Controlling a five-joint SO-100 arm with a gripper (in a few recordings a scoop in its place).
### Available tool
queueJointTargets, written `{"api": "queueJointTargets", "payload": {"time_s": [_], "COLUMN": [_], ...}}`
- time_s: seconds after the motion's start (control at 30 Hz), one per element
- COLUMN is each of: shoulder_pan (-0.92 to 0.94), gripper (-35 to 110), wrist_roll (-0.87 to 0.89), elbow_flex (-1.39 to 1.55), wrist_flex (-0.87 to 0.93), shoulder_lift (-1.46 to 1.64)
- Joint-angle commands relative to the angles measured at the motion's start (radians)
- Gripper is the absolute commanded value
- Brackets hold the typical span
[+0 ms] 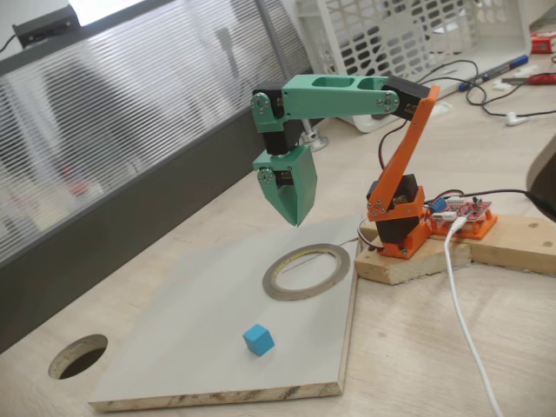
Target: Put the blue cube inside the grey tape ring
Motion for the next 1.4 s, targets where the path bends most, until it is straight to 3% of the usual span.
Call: {"api": "queueJointTargets", "payload": {"time_s": [0.0,0.83,1.17,1.37], "shoulder_pan": [0.002,-0.025,-0.799,-0.891], "gripper": [0,0,0,0], "wrist_roll": [0.014,0.011,0.02,0.02], "elbow_flex": [0.009,0.009,0.011,0.011], "wrist_flex": [0.017,0.011,0.021,0.021], "shoulder_lift": [0.009,0.014,0.011,0.011]}}
